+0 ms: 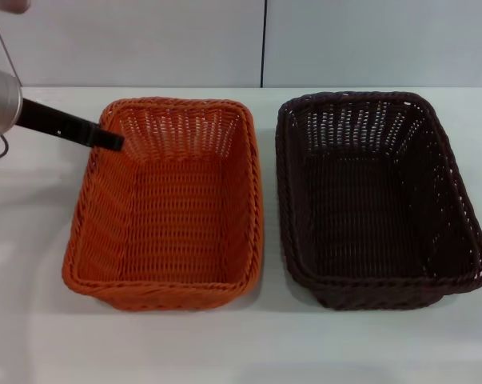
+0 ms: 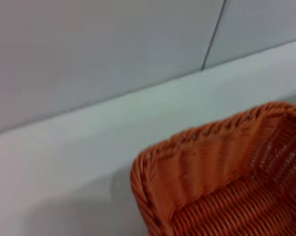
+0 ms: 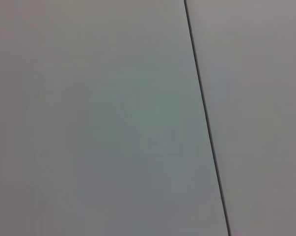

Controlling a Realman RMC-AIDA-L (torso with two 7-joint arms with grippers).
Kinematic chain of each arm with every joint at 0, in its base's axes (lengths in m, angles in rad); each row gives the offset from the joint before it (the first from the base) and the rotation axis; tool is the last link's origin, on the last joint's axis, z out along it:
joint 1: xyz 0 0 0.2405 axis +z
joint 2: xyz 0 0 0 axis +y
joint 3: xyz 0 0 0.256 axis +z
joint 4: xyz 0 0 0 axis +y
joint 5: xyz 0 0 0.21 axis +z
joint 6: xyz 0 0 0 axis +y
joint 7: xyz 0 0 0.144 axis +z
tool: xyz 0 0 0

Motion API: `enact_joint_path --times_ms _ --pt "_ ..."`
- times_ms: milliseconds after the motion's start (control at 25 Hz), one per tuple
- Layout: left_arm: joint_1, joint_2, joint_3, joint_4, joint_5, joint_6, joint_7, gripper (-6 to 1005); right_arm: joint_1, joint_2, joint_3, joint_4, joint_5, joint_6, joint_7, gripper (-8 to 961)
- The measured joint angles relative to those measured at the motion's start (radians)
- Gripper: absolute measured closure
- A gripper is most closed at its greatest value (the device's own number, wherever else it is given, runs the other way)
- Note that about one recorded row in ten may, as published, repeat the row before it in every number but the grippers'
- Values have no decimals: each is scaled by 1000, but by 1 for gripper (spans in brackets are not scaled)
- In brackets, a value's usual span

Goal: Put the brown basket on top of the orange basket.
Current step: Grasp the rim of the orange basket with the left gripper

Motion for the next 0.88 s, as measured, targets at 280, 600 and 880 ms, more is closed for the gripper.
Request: enact_joint_path --times_ms 280,600,880 --pt "11 -17 1 -16 48 30 -85 370 -3 0 0 -11 0 -18 -1 237" --pt "40 -36 0 -24 96 46 -117 370 -4 0 0 -23 0 -41 -3 237" --pt "60 -38 9 -74 90 39 -119 375 2 -1 0 -24 0 -42 -4 237"
